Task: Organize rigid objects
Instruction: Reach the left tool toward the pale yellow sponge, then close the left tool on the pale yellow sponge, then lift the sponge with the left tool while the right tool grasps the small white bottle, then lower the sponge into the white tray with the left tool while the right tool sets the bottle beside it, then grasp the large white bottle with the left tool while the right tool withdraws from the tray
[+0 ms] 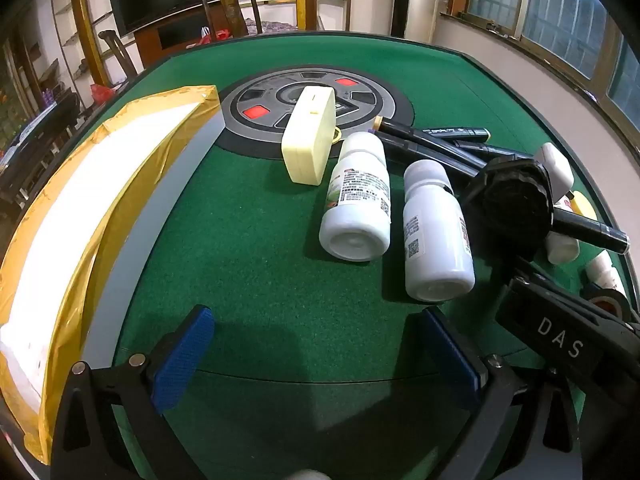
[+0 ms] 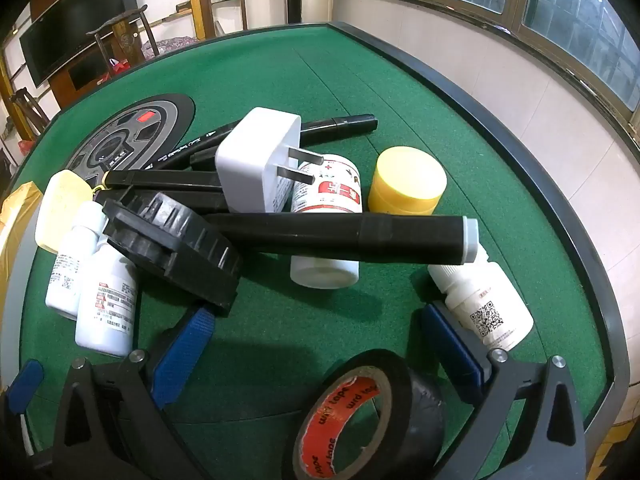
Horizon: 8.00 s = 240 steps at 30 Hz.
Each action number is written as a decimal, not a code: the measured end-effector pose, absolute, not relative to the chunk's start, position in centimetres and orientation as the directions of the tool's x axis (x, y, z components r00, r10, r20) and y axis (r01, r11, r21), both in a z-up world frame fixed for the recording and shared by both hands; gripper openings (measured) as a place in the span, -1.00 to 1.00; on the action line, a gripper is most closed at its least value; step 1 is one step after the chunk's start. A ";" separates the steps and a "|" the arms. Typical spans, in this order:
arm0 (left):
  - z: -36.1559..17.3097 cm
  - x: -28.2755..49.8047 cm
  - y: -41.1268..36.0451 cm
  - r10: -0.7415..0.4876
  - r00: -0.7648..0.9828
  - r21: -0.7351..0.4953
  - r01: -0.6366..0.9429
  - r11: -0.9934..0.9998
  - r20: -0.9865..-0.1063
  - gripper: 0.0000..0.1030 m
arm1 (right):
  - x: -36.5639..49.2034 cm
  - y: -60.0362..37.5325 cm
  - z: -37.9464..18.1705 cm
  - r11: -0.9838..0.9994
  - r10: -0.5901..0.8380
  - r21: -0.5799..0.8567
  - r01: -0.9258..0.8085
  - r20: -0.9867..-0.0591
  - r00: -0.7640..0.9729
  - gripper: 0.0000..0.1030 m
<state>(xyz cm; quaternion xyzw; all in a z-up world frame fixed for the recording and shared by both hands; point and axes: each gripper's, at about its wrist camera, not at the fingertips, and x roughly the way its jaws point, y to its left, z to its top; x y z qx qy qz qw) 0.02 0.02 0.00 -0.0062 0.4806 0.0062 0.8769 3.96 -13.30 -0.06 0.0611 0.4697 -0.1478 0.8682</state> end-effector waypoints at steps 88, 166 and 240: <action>5.4 -0.3 7.0 -0.243 0.575 -0.229 0.098 0.968 -0.781 0.68 | -3.2 -18.5 5.3 0.953 -0.080 0.217 0.213 -0.496 0.864 1.00; 7.6 -9.2 27.6 -0.378 0.767 -0.534 0.056 0.844 -0.518 -0.65 | 10.0 -1.0 2.2 0.988 0.154 0.140 -0.065 -0.877 0.455 0.02; 1.3 1.7 23.6 -0.419 0.537 -0.515 -0.034 0.857 -0.732 0.50 | 1.3 -7.4 8.1 0.914 0.345 0.397 -0.082 -0.658 0.670 0.29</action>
